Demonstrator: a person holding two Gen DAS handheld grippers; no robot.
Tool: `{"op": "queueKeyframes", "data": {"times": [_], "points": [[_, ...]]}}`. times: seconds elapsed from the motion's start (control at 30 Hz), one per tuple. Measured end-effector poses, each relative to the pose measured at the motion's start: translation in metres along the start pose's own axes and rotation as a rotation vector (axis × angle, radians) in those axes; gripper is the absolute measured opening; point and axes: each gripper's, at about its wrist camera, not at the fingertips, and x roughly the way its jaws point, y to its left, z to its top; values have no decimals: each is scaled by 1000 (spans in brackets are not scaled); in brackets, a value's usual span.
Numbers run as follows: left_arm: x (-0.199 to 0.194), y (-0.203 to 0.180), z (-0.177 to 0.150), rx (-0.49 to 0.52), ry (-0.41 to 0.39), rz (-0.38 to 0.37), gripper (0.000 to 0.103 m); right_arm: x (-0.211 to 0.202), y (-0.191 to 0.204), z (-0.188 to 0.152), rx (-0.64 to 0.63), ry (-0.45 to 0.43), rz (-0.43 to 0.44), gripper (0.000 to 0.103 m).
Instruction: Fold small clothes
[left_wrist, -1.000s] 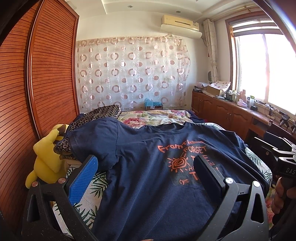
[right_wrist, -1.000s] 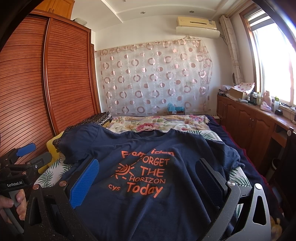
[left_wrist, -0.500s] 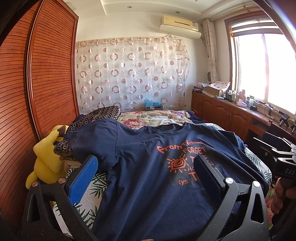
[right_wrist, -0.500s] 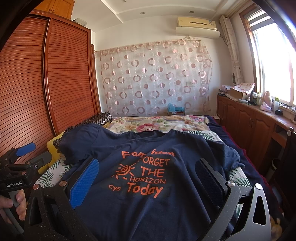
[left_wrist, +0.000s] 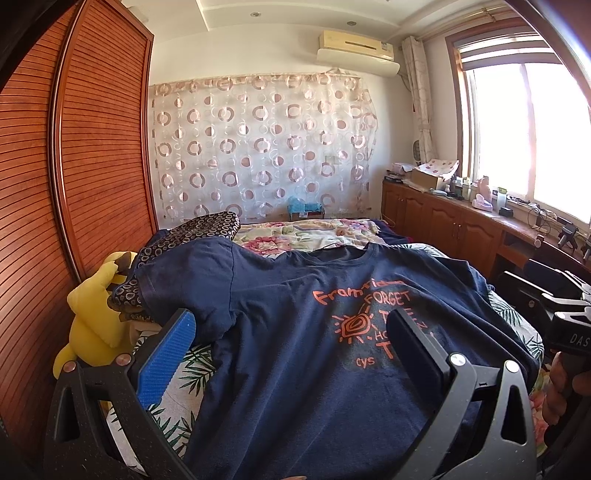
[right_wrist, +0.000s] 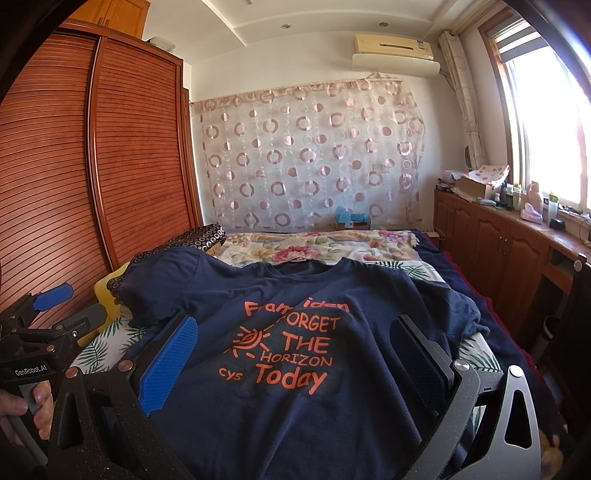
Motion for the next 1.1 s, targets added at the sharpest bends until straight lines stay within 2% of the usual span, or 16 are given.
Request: {"op": "queueKeyframes", "data": {"times": [0.47,0.67,0.9,1.1], "points": [[0,-1,0,0,2,-2,103,0,0,0,0,0,1,103],[7,3,0,-14,36,0,103,6,1,0,8,19,8,103],[29,24,-9,-28,41,23,103,16,-3,1,19,31,17,103],[57,61,-14,-44,95,48,103,38,-1,6,22,32,32,103]]}}
